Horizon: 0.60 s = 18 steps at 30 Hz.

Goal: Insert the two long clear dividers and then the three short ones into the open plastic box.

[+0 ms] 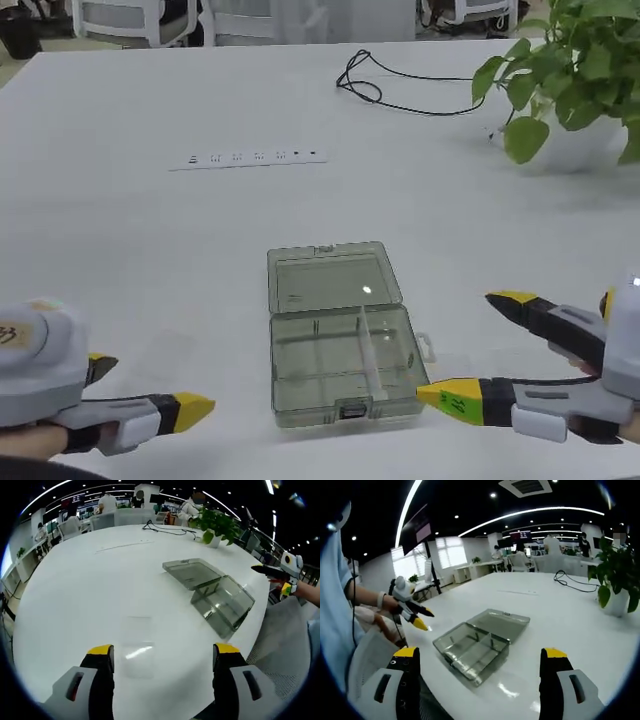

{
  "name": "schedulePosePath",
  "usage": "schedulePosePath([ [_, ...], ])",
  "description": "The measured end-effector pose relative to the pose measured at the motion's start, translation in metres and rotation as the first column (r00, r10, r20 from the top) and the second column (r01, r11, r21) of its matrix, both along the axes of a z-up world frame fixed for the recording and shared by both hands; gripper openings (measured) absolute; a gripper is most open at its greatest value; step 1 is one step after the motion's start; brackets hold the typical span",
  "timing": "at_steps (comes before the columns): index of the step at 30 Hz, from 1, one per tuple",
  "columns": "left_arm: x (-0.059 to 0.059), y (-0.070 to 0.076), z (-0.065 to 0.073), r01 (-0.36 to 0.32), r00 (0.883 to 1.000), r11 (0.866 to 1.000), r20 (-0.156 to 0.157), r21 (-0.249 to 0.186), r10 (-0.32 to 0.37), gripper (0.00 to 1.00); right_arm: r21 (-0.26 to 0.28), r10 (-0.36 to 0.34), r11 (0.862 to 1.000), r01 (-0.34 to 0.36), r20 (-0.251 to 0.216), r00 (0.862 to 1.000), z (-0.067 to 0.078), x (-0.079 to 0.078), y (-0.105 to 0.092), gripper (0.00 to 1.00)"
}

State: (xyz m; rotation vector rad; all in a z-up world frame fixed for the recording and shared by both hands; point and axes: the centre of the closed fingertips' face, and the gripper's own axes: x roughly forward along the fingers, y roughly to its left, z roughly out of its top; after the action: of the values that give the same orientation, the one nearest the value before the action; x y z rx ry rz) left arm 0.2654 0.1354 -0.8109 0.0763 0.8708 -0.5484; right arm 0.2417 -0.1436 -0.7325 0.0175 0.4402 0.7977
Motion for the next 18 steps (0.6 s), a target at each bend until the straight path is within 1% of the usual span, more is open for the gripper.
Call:
schedulePosePath([
  [1, 0.000, 0.003, -0.004, 0.001, 1.000, 1.000, -0.021, 0.017, 0.000, 0.81, 0.010, -0.007, 1.000, 0.007, 0.016, 1.000, 0.002, 0.000, -0.002, 1.00],
  [2, 0.000, 0.005, -0.006, 0.006, 0.999, 1.000, -0.032, 0.026, -0.005, 0.81, 0.015, -0.016, 1.000, 0.016, 0.012, 1.000, 0.003, 0.000, -0.004, 1.00],
  [3, -0.001, 0.008, -0.010, 0.013, 0.999, 0.999, -0.051, 0.045, -0.011, 0.80, 0.016, -0.023, 1.000, 0.022, 0.003, 1.000, 0.002, 0.000, -0.006, 1.00],
  [4, -0.001, 0.009, -0.011, 0.019, 0.998, 0.998, -0.058, 0.055, -0.015, 0.80, 0.015, -0.024, 1.000, 0.024, 0.006, 1.000, 0.002, -0.001, -0.007, 1.00],
  [5, -0.001, 0.012, -0.014, 0.026, 0.998, 0.997, -0.064, 0.076, -0.021, 0.79, 0.012, -0.027, 1.000, 0.027, 0.009, 1.000, 0.002, -0.001, -0.008, 1.00],
  [7, -0.001, 0.015, -0.017, 0.031, 0.996, 0.995, -0.086, 0.097, -0.023, 0.74, 0.007, -0.029, 1.000, 0.029, 0.006, 1.000, 0.001, -0.002, -0.010, 1.00],
  [9, -0.002, 0.018, -0.021, 0.032, 0.993, 0.993, -0.118, 0.111, -0.019, 0.69, 0.006, -0.030, 1.000, 0.030, 0.009, 1.000, 0.001, -0.003, -0.012, 1.00],
  [10, -0.002, 0.020, -0.024, 0.037, 0.991, 0.991, -0.129, 0.125, -0.021, 0.68, 0.003, -0.033, 0.999, 0.033, 0.006, 0.999, 0.001, -0.003, -0.013, 1.00],
  [11, -0.004, 0.024, -0.029, 0.051, 0.988, 0.987, -0.151, 0.155, -0.027, 0.67, 0.006, -0.039, 0.999, 0.039, 0.005, 0.999, -0.002, -0.001, -0.017, 1.00],
  [12, -0.006, 0.026, -0.031, 0.064, 0.985, 0.982, -0.171, 0.175, -0.034, 0.64, 0.006, -0.042, 0.999, 0.042, 0.006, 0.999, -0.003, 0.000, -0.019, 1.00],
  [13, -0.004, 0.025, -0.031, 0.068, 0.986, 0.982, -0.165, 0.177, -0.039, 0.62, 0.008, -0.044, 0.999, 0.044, 0.005, 0.999, -0.003, 0.001, -0.018, 1.00],
  [14, -0.003, 0.026, -0.032, 0.077, 0.985, 0.979, -0.168, 0.190, -0.045, 0.60, 0.007, -0.047, 0.999, 0.047, 0.004, 0.999, -0.003, 0.002, -0.018, 1.00],
  [15, -0.001, 0.026, -0.032, 0.072, 0.985, 0.979, -0.165, 0.191, -0.040, 0.57, 0.004, -0.050, 0.999, 0.050, 0.006, 0.999, -0.004, 0.002, -0.019, 1.00],
  [17, 0.001, 0.028, -0.035, 0.072, 0.983, 0.978, -0.180, 0.194, -0.036, 0.51, 0.007, -0.056, 0.998, 0.056, 0.008, 0.998, -0.003, 0.002, -0.021, 1.00],
  [18, 0.002, 0.028, -0.035, 0.073, 0.982, 0.977, -0.187, 0.198, -0.036, 0.50, 0.011, -0.058, 0.998, 0.058, 0.006, 0.998, -0.003, 0.002, -0.022, 1.00],
])
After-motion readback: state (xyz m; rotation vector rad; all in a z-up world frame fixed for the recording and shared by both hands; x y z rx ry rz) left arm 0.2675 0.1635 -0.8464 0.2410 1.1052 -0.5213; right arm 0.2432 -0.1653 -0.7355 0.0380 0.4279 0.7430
